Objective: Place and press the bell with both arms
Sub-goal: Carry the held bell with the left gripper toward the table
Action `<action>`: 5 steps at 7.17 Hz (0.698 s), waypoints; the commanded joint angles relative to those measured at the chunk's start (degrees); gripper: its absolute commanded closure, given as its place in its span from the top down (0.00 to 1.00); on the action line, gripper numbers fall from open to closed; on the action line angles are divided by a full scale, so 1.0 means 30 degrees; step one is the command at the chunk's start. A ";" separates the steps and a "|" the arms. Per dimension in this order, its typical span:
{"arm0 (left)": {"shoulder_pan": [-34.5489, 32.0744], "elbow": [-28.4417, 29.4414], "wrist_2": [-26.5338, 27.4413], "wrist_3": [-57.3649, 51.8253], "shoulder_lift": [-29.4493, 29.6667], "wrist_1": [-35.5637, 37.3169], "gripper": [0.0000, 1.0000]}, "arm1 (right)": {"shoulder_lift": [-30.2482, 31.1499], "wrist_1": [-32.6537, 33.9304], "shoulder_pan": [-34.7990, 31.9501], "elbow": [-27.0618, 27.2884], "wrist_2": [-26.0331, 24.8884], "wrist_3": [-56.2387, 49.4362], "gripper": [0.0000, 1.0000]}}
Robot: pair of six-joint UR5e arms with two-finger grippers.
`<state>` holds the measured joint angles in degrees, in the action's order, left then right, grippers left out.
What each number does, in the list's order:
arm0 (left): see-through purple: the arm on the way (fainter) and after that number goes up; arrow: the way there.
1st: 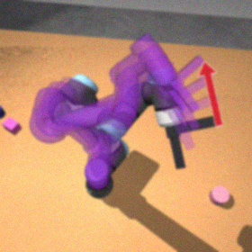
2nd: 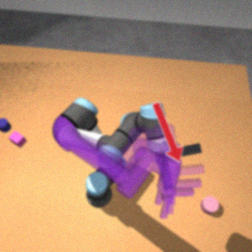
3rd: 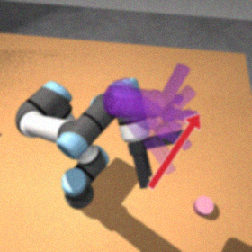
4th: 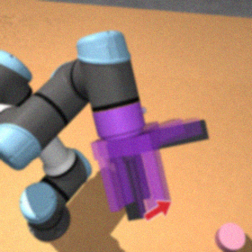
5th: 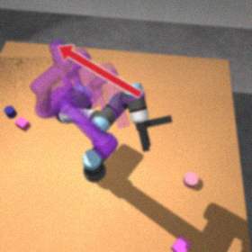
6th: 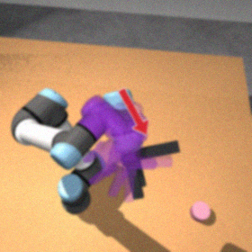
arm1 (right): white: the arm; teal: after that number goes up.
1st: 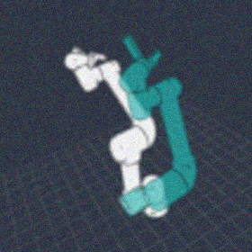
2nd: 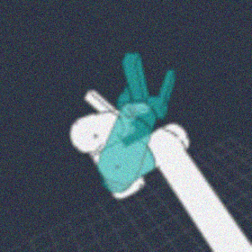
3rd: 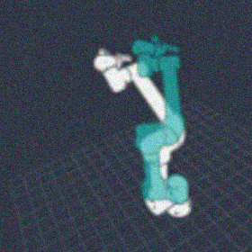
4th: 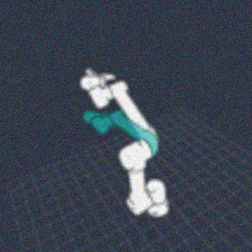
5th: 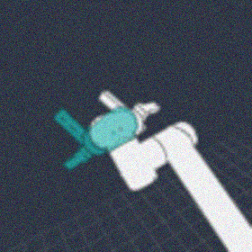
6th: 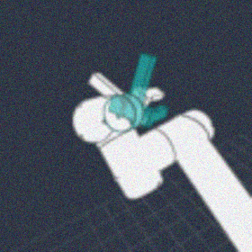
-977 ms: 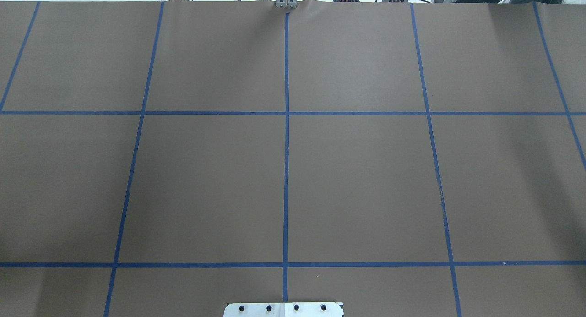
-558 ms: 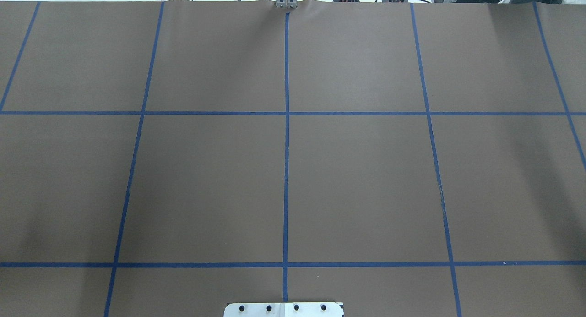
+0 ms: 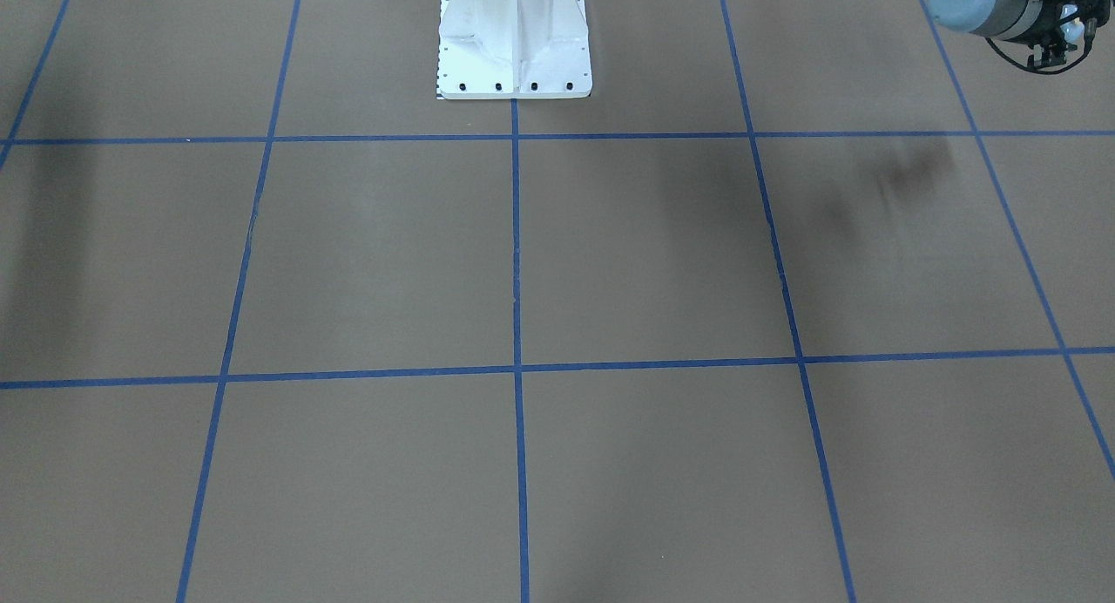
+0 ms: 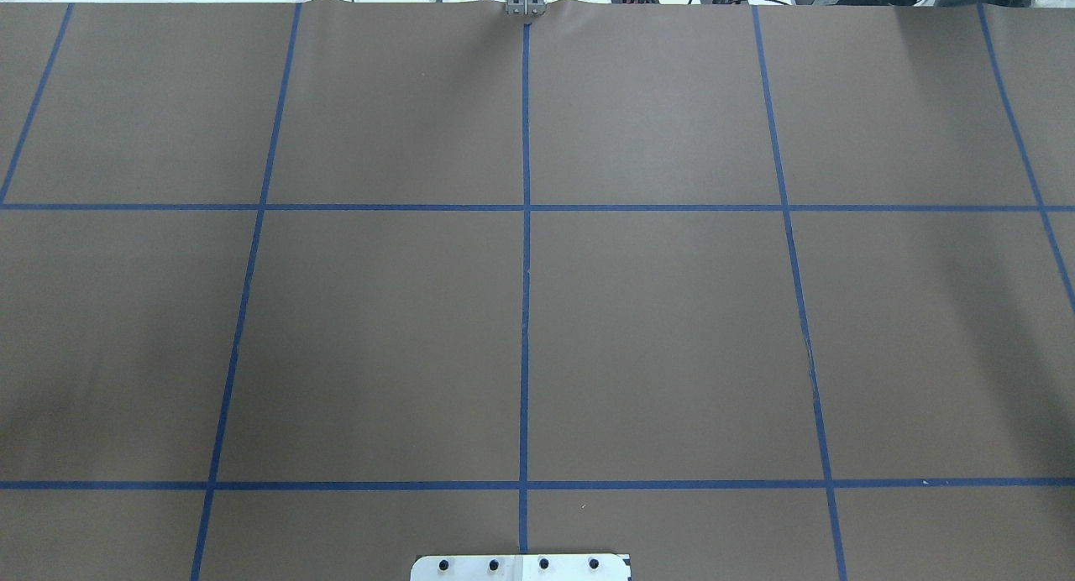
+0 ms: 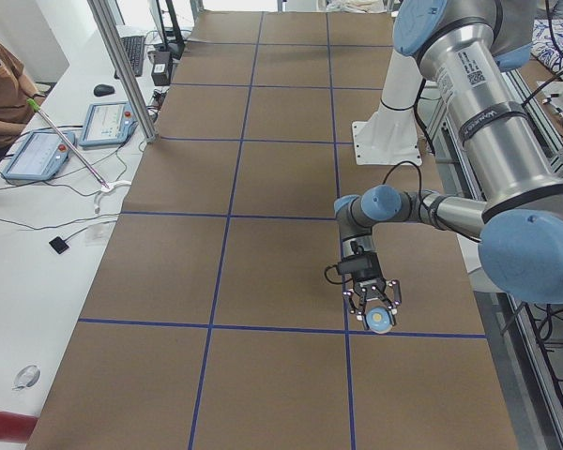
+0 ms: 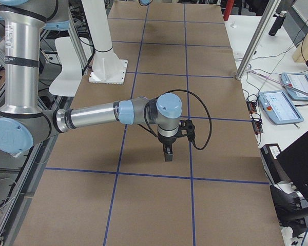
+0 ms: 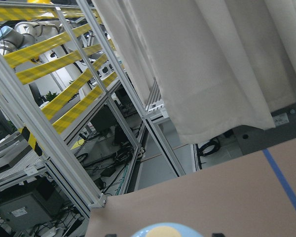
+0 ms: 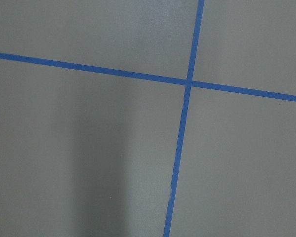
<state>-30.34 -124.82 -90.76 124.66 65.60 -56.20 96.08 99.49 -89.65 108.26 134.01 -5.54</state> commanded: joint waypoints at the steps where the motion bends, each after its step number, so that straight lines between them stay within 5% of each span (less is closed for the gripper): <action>1: -0.4871 0.1751 0.3113 -0.5090 0.7868 0.4250 0.00 | -0.0065 0.0000 -0.0001 -0.0081 -0.0022 0.0059 1.00; 5: -0.6911 0.2934 0.5580 -1.1700 1.4711 0.2515 0.00 | -0.0094 0.0000 -0.0001 -0.0463 0.0007 0.0060 1.00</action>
<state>-50.68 -117.06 -75.71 92.54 103.62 -45.38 95.80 99.49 -89.65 107.04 134.06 -5.36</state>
